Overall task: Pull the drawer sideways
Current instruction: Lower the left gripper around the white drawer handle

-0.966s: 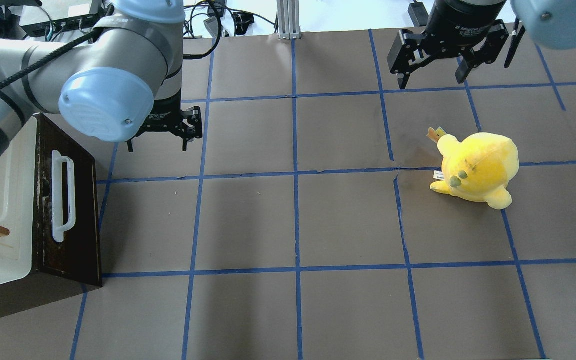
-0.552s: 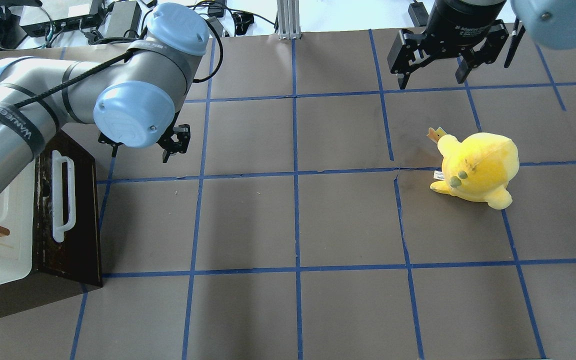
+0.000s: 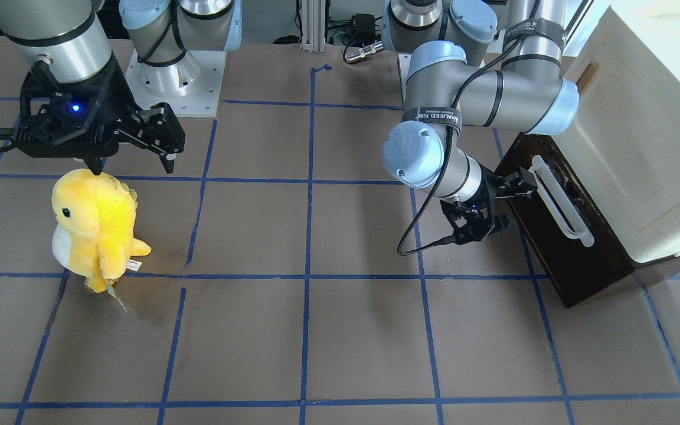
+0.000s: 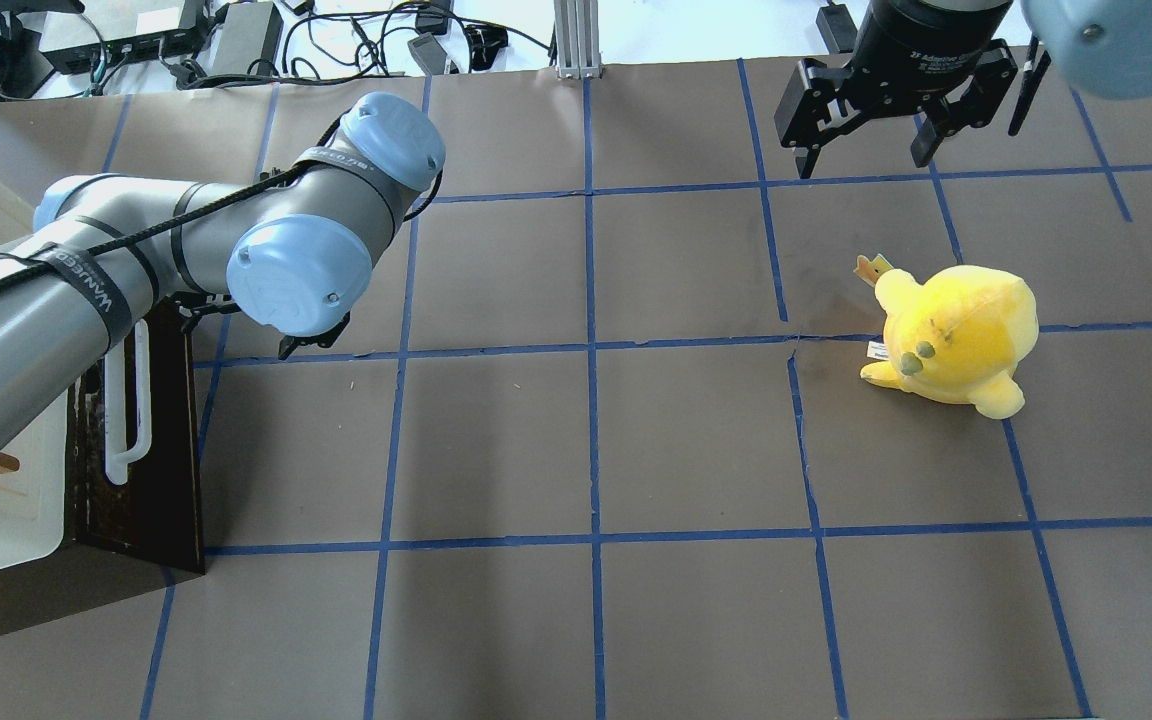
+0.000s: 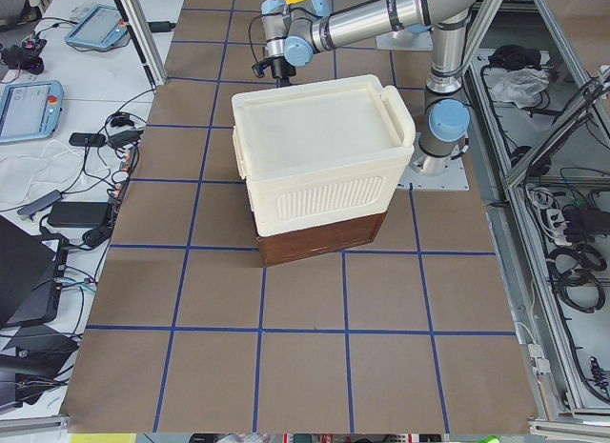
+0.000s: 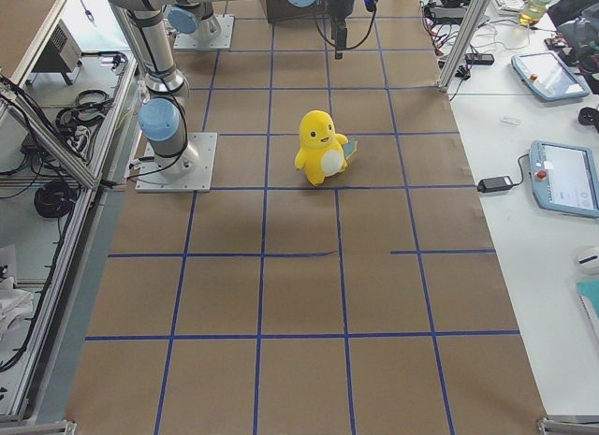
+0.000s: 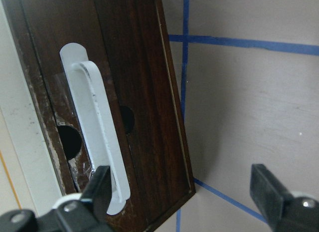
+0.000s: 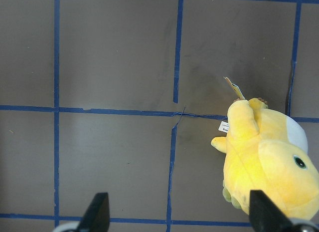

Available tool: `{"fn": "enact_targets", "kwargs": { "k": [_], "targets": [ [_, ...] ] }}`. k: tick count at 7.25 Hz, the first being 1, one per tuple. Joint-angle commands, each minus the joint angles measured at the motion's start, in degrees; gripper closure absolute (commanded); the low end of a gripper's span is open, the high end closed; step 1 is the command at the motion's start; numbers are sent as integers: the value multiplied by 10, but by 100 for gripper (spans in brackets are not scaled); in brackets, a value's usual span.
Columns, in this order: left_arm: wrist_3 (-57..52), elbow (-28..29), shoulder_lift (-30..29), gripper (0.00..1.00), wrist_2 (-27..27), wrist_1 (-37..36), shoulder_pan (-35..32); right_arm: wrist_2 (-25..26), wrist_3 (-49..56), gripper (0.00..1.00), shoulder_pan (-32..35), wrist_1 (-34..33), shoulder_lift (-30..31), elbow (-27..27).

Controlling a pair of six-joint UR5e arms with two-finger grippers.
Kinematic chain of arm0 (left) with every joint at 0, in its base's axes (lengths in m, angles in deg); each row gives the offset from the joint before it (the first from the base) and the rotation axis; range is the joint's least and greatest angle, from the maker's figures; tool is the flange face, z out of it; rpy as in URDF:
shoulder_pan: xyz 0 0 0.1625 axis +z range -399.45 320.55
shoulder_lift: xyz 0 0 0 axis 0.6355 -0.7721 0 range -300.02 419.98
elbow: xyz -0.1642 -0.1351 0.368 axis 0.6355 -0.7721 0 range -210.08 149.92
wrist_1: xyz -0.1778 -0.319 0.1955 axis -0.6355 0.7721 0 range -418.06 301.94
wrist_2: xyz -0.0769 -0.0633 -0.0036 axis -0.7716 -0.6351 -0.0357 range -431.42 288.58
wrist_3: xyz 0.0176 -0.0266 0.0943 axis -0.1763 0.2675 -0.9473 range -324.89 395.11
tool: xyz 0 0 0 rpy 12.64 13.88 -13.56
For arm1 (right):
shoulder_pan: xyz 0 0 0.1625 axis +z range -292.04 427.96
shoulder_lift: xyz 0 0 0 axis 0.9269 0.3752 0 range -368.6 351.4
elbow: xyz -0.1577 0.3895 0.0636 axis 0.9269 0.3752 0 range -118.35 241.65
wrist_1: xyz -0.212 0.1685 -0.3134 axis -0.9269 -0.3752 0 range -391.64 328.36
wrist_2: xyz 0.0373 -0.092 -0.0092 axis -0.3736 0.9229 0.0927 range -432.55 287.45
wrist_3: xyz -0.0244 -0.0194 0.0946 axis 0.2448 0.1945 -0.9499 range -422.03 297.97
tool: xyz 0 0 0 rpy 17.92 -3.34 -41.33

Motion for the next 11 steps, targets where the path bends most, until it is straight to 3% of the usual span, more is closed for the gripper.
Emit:
{"fn": "enact_targets", "kwargs": {
  "k": [1,5,11],
  "targets": [
    [-9,-8,-7,0,14,6,22,0,0,0,0,0,0,0],
    [-7,-13,-46,0,97,6,35,0,0,0,0,0,0,0],
    [-3,-46,-66,6,155,6,53,0,0,0,0,0,0,0]
  ]
}}
